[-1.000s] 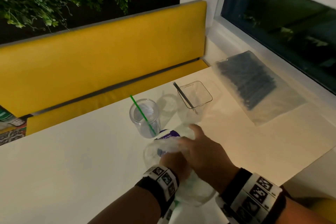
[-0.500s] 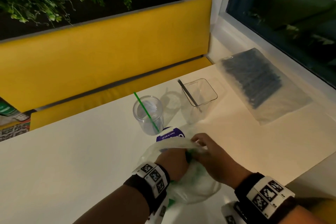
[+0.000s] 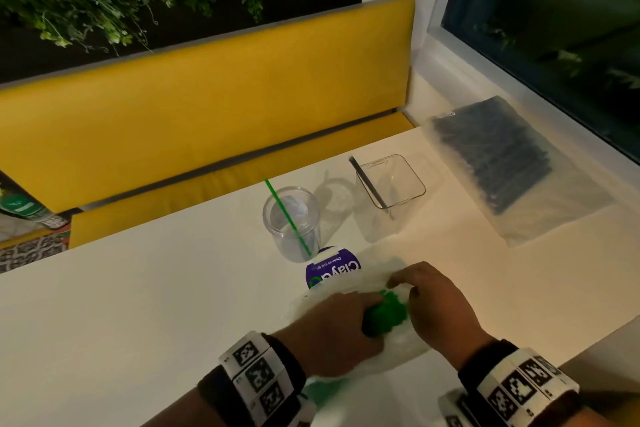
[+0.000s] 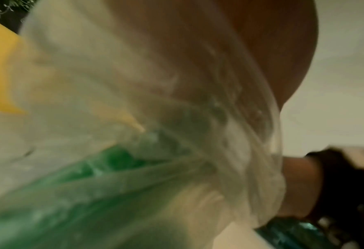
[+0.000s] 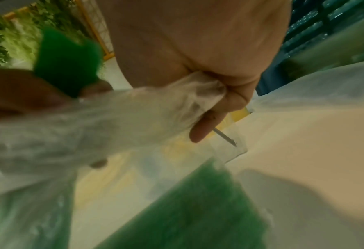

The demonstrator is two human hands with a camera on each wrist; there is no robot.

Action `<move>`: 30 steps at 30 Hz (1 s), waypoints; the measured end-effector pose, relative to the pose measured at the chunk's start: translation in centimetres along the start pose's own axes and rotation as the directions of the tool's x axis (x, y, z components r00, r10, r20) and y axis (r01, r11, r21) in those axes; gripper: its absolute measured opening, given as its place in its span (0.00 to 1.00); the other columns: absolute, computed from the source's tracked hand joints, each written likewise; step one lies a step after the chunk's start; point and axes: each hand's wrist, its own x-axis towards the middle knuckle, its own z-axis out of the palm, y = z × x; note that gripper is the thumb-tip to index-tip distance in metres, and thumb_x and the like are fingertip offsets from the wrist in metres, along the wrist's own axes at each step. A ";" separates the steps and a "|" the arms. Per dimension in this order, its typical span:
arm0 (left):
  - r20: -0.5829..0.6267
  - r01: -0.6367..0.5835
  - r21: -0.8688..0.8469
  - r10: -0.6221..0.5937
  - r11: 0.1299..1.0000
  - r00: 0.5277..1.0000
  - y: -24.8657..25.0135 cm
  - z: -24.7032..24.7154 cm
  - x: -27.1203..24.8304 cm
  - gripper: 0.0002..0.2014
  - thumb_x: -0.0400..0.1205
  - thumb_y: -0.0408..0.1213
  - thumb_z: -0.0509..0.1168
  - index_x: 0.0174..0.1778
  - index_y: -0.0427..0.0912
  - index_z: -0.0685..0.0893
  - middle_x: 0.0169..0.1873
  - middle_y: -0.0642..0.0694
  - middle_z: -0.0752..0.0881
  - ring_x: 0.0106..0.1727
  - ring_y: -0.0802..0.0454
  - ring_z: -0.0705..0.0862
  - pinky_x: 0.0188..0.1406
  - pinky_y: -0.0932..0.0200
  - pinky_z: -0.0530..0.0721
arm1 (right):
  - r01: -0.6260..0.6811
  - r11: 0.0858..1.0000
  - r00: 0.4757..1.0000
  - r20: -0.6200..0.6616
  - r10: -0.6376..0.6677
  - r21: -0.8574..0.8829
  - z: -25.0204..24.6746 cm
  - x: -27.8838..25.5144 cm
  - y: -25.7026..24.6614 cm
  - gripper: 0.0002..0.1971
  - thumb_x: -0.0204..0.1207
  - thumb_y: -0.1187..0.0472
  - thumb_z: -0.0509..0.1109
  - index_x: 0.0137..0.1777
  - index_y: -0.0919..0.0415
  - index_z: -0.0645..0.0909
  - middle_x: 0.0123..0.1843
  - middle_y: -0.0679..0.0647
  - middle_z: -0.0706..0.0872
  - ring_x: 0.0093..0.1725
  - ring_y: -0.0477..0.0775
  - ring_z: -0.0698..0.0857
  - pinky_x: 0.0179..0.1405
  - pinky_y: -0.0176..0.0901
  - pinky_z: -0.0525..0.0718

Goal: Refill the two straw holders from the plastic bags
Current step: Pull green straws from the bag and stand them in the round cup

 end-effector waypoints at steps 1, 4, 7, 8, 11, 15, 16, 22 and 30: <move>-0.010 -0.051 -0.063 0.051 0.997 0.999 0.6 -0.6 -0.4 0.08 0.79 0.40 0.69 0.51 0.55 0.81 0.42 0.58 0.83 0.44 0.57 0.79 0.49 0.65 0.77 | 0.005 1.000 1.000 0.012 -0.005 -0.003 0.0 0.0 -0.1 0.25 0.77 0.75 0.59 0.50 0.42 0.85 0.56 0.42 0.82 0.58 0.48 0.81 0.60 0.36 0.76; -0.141 -0.173 -0.342 0.132 0.924 0.981 2.7 -4.5 -2.0 0.11 0.80 0.33 0.72 0.46 0.58 0.85 0.42 0.56 0.88 0.44 0.56 0.86 0.52 0.58 0.86 | 0.006 1.000 1.000 0.028 -0.006 0.006 -0.1 0.2 -0.5 0.24 0.80 0.73 0.59 0.48 0.37 0.78 0.55 0.38 0.78 0.57 0.43 0.77 0.58 0.33 0.72; -0.536 -0.410 -0.487 0.107 0.771 0.837 4.4 -10.8 -3.3 0.13 0.81 0.27 0.69 0.42 0.54 0.87 0.42 0.46 0.91 0.48 0.45 0.90 0.53 0.49 0.88 | -0.006 1.000 0.998 0.065 0.005 0.017 0.4 0.3 -0.5 0.25 0.79 0.74 0.56 0.50 0.40 0.83 0.57 0.36 0.78 0.58 0.40 0.77 0.60 0.31 0.70; -0.673 -0.505 -0.481 0.067 0.716 0.736 4.4 -13.0 -3.4 0.13 0.81 0.27 0.68 0.42 0.53 0.87 0.40 0.45 0.90 0.47 0.44 0.90 0.51 0.50 0.87 | -0.006 1.000 0.997 0.074 0.005 0.017 0.6 0.3 -0.5 0.25 0.80 0.74 0.56 0.50 0.40 0.84 0.58 0.36 0.79 0.58 0.40 0.77 0.60 0.30 0.70; -0.860 -0.665 -0.464 -0.118 0.585 0.496 2.8 -17.1 -2.1 0.10 0.83 0.24 0.65 0.44 0.45 0.83 0.39 0.40 0.86 0.44 0.41 0.85 0.49 0.49 0.85 | -0.019 0.999 0.997 0.073 0.016 0.044 1.0 0.3 -0.5 0.27 0.80 0.75 0.56 0.48 0.38 0.82 0.59 0.38 0.80 0.61 0.41 0.78 0.62 0.30 0.69; -0.812 -0.452 -0.578 -0.420 0.679 0.406 -1.7 -15.8 2.1 0.06 0.82 0.29 0.68 0.50 0.29 0.83 0.37 0.45 0.87 0.38 0.54 0.85 0.41 0.57 0.85 | 0.000 0.997 0.999 0.044 -0.004 0.081 1.5 0.5 -0.2 0.28 0.77 0.77 0.58 0.45 0.37 0.81 0.58 0.40 0.82 0.60 0.43 0.81 0.63 0.30 0.72; -0.772 -0.375 -0.628 -0.487 0.682 0.407 -3.0 -14.8 3.2 0.09 0.82 0.32 0.70 0.51 0.29 0.84 0.35 0.48 0.86 0.34 0.57 0.83 0.38 0.57 0.83 | 0.006 0.995 0.999 0.033 -0.009 0.095 1.7 0.6 -0.1 0.29 0.76 0.78 0.58 0.44 0.36 0.81 0.57 0.41 0.83 0.60 0.44 0.82 0.61 0.27 0.72; -0.546 0.072 -0.699 -0.597 0.711 0.587 -9.0 -10.9 6.0 0.28 0.72 0.43 0.80 0.66 0.51 0.76 0.60 0.46 0.84 0.59 0.44 0.85 0.53 0.49 0.87 | 0.016 0.991 1.000 0.018 -0.018 0.136 2.2 0.7 0.4 0.31 0.74 0.80 0.59 0.41 0.35 0.81 0.55 0.42 0.84 0.56 0.43 0.82 0.54 0.18 0.68; -0.831 0.007 -0.284 -0.250 0.959 0.496 -5.6 -9.7 -0.1 0.27 0.78 0.42 0.75 0.71 0.48 0.74 0.60 0.52 0.78 0.57 0.60 0.78 0.55 0.63 0.78 | -0.009 0.981 0.999 0.037 0.002 0.196 1.6 0.6 -1.0 0.07 0.77 0.57 0.73 0.46 0.40 0.83 0.49 0.36 0.80 0.48 0.35 0.79 0.46 0.25 0.70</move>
